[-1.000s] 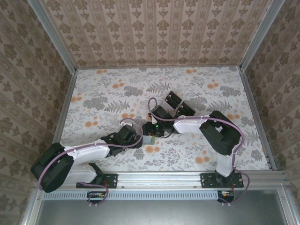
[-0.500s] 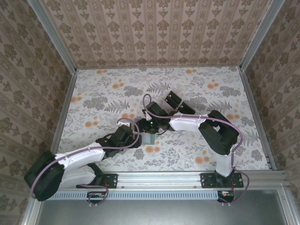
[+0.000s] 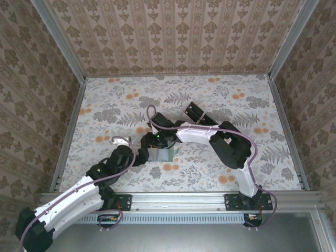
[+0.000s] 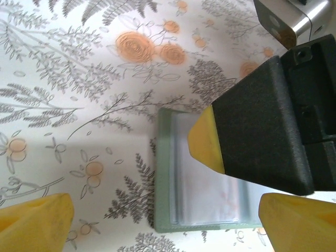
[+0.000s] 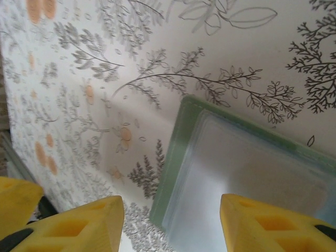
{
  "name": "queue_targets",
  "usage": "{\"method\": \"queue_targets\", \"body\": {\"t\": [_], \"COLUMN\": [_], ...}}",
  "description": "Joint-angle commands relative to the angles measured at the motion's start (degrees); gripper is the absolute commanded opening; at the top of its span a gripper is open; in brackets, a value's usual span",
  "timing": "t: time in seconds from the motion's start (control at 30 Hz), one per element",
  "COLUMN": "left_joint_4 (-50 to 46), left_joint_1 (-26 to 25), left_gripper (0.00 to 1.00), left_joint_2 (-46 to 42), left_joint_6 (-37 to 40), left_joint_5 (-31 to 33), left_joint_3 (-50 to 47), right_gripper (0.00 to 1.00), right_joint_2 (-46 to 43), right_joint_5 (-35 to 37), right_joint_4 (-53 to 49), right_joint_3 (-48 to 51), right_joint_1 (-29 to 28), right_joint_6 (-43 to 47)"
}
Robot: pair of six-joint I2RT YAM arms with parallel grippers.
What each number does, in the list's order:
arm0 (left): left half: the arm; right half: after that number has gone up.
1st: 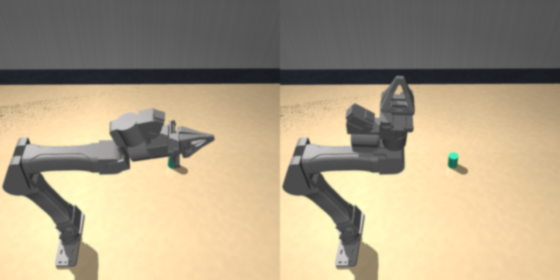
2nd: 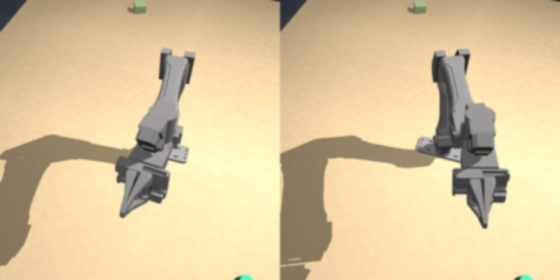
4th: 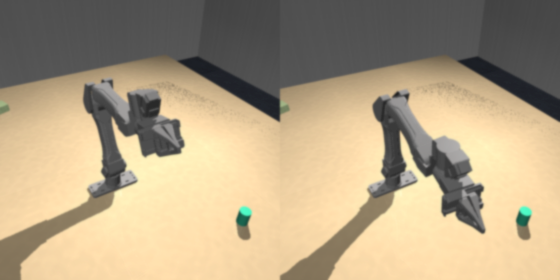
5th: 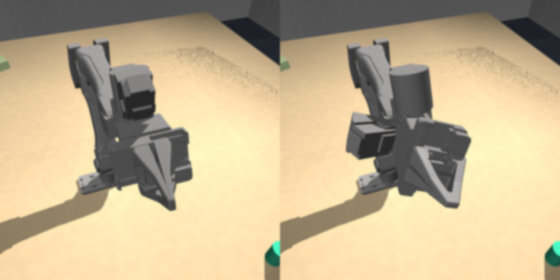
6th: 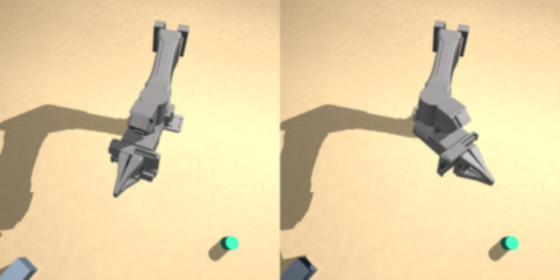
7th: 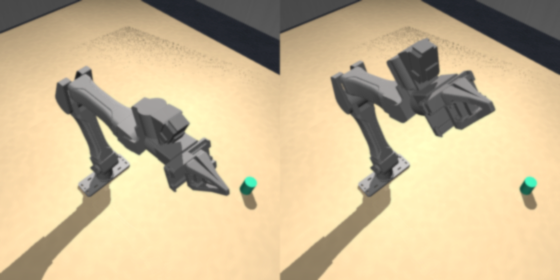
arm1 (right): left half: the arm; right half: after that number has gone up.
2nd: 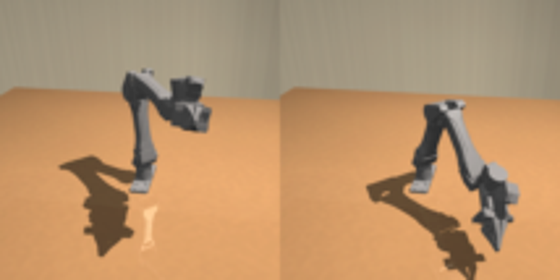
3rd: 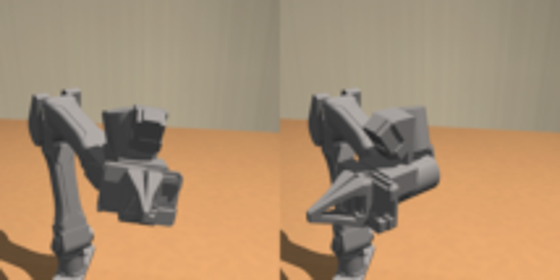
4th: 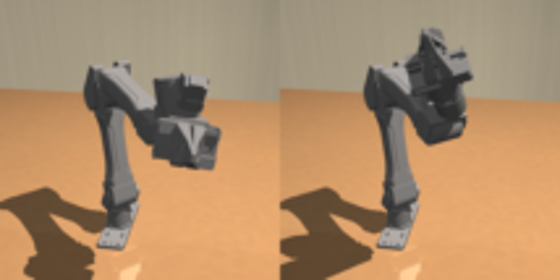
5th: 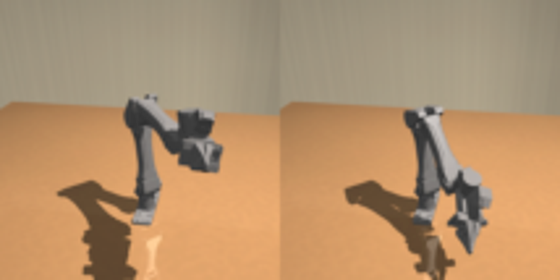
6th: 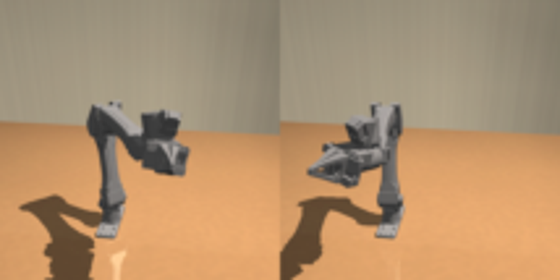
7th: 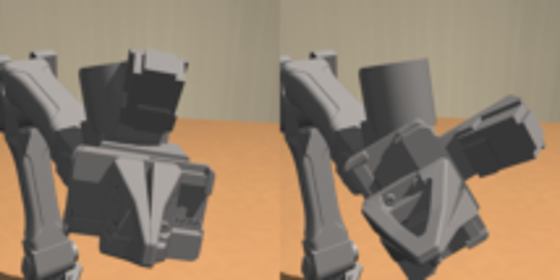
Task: Put the credit cards into the card holder
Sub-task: Flip over the card slot on the card holder, then pick up the credit card from the storage box.
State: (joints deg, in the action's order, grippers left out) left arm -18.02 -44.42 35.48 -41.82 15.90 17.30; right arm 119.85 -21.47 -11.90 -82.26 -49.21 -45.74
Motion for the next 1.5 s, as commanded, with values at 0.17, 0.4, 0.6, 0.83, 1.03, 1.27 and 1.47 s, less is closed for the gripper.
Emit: {"method": "queue_targets", "body": {"t": [0.17, 0.4, 0.6, 0.83, 1.03, 1.27, 1.47], "left_joint_4": [-1.32, -1.89, -3.03, -2.51, -0.82, 0.76, 1.56], "left_joint_1": [0.92, 2.32, 5.61, 9.53, 12.1, 13.92, 15.3], "left_gripper": [1.0, 1.0, 1.0, 1.0, 1.0, 1.0, 1.0], "left_joint_2": [-0.61, 1.41, 7.13, 14.72, 19.72, 24.28, 26.03], "left_joint_6": [-1.85, -1.59, -0.01, 3.42, 5.39, 6.8, 7.54], "left_joint_5": [-0.69, -0.87, -2.2, -4.26, -6.57, -8.88, -10.31], "left_joint_3": [-1.26, -0.3, 2.65, 7.15, 9.99, 12.14, 12.5], "right_gripper": [0.53, 0.53, 0.53, 0.51, 0.48, 0.44, 0.43], "right_joint_2": [1.3, -8.85, -16.33, -17.77, -14.62, -8.16, -4.84], "right_joint_5": [-0.43, 1.29, 14.37, 35.29, 42.04, 41.71, 42.45], "right_joint_4": [-7.35, -9.55, -23.24, -34.13, -37.85, -39.65, -39.78], "right_joint_3": [-5.03, -4.42, -5.61, -7.09, -9.94, -13.25, -14.84], "right_joint_1": [-0.23, 1.68, 6.65, 11.9, 14.22, 14.4, 14.41], "right_joint_6": [3.13, 7.82, 18.38, 29.44, 33.87, 35.23, 36.17]}}
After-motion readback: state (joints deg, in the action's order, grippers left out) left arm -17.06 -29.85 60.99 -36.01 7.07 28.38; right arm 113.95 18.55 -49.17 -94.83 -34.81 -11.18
